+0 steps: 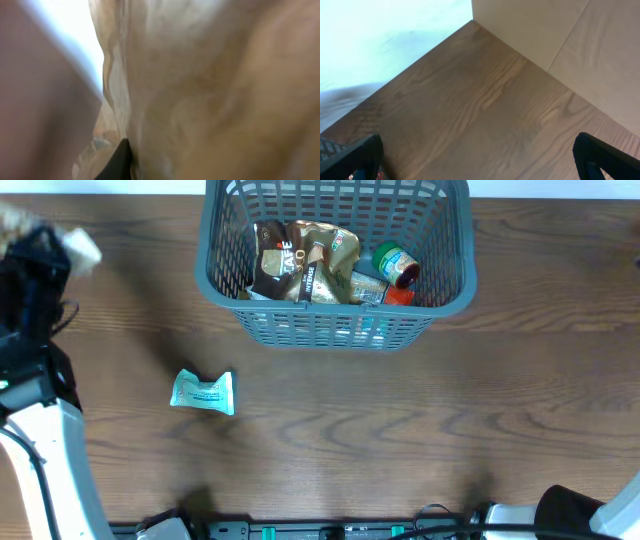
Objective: Pack container
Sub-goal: 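Lift the paper bag with the left gripper and release it in the basket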
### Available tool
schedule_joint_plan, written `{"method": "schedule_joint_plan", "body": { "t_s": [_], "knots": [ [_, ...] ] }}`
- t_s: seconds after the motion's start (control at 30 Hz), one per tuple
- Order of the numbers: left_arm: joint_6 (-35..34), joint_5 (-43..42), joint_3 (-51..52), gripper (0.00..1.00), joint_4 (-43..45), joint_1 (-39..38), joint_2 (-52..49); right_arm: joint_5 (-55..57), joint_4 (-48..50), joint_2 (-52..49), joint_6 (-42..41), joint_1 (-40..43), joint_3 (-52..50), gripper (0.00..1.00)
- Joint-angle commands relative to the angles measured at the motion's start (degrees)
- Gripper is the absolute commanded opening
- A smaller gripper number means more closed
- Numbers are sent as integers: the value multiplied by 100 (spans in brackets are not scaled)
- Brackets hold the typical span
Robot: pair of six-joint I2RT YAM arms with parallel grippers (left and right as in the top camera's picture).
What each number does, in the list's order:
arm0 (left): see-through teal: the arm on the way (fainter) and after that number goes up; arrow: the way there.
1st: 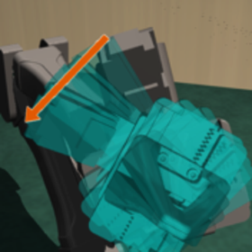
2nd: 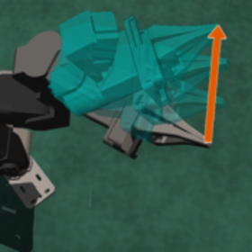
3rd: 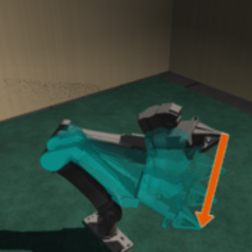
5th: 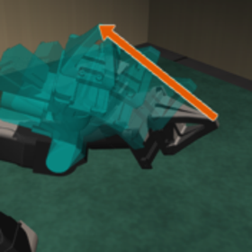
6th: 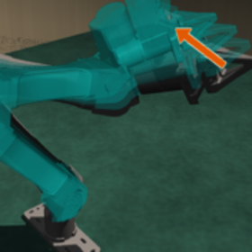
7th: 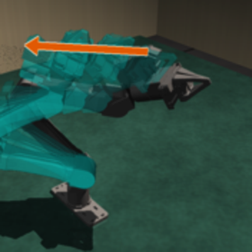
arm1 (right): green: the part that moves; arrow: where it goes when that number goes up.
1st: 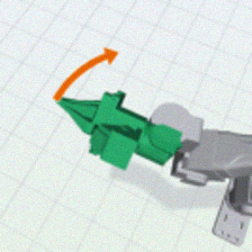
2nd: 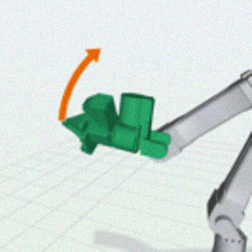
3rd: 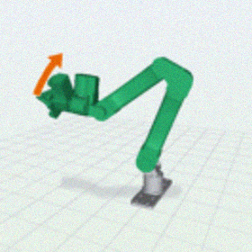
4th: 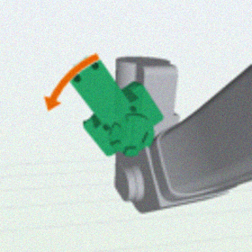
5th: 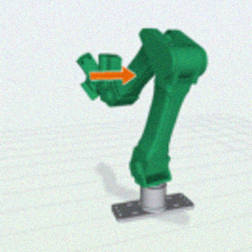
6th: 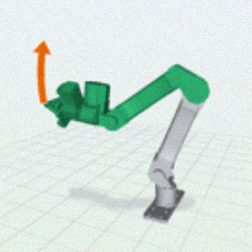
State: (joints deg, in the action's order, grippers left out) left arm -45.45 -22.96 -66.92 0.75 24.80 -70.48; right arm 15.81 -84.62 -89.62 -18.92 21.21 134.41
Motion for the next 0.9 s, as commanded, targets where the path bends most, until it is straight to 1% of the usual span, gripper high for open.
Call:
{"method": "schedule_joint_plan", "body": {
  "t_s": [0.0,0.07,0.13,0.2,0.3,0.4,0.47,0.67,0.87],
  "knots": [
    [442,-1117,-83,6,813,-348,304,2,-7,-28,-76,46,2,99],
    [645,-1311,-96,6,1445,-610,391,2,-9,-28,-76,46,2,99],
    [901,-1484,-184,6,1764,-861,411,2,-9,-28,-76,46,2,99],
    [1303,-1639,-289,6,1832,-1095,402,2,-7,-28,-79,46,2,99],
    [2273,-1823,-409,6,1843,-1569,387,2,-9,-28,-79,46,2,99],
    [2828,-1821,-424,6,1843,-1947,361,2,-9,-28,-76,46,2,99],
    [2999,-1823,-426,6,1840,-2164,282,2,-9,-28,-79,46,2,99],
    [3086,-1825,-481,5,1840,-2643,-181,2,-9,-28,-76,46,2,99],
    [3320,-1862,-949,6,1622,-2999,-807,2,-7,-28,-76,46,2,99]
  ]
}}
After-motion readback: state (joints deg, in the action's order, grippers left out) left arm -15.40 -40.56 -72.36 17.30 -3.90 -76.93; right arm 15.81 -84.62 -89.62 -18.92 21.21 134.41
